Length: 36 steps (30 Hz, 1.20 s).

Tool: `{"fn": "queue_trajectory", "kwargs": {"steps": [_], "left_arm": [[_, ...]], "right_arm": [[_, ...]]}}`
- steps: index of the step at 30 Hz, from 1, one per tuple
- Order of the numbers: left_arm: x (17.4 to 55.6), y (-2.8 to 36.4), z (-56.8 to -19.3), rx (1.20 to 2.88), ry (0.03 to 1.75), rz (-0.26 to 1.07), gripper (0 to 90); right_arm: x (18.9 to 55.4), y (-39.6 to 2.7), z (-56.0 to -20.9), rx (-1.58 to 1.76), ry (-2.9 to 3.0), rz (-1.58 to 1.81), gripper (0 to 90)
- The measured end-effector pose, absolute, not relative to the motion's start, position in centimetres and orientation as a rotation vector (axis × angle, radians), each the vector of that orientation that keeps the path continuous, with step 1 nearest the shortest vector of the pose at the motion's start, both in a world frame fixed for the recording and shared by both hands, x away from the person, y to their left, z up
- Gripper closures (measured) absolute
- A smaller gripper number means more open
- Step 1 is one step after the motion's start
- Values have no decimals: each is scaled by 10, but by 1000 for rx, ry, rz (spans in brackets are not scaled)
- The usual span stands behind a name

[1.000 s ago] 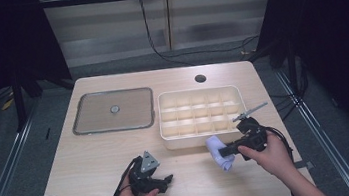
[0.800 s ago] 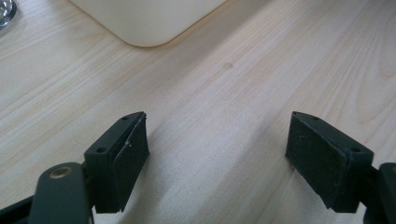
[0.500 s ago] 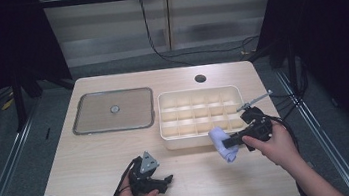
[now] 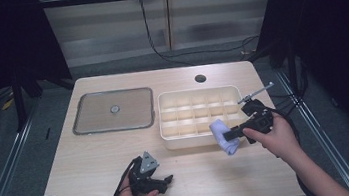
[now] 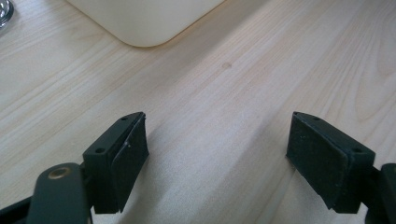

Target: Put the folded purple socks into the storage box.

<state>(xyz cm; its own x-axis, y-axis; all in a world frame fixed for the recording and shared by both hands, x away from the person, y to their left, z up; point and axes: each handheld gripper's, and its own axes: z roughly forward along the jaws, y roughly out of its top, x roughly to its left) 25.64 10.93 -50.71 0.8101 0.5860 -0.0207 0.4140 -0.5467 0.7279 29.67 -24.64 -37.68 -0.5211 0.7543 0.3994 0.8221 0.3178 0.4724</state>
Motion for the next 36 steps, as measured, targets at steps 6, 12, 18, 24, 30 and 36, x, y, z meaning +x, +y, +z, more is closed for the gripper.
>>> {"fn": "queue_trajectory", "kwargs": {"steps": [6,12,18,24,30,36], "left_arm": [[256,109,-507,2227,731,289,199],[256,109,-507,2226,732,289,199],[256,109,-507,2226,733,289,199],[256,109,-507,2226,732,289,199],[256,109,-507,2226,732,289,199],[256,109,-507,2226,732,289,199]], "right_arm": [[302,-249,-371,-1493,-2481,-984,718],[309,-252,-367,-1518,-2477,-991,717],[315,-259,-369,-1559,-2470,-982,717],[321,-267,-371,-1600,-2466,-965,717],[326,-274,-372,-1638,-2470,-949,717],[331,-279,-376,-1659,-2472,-923,717]]}}
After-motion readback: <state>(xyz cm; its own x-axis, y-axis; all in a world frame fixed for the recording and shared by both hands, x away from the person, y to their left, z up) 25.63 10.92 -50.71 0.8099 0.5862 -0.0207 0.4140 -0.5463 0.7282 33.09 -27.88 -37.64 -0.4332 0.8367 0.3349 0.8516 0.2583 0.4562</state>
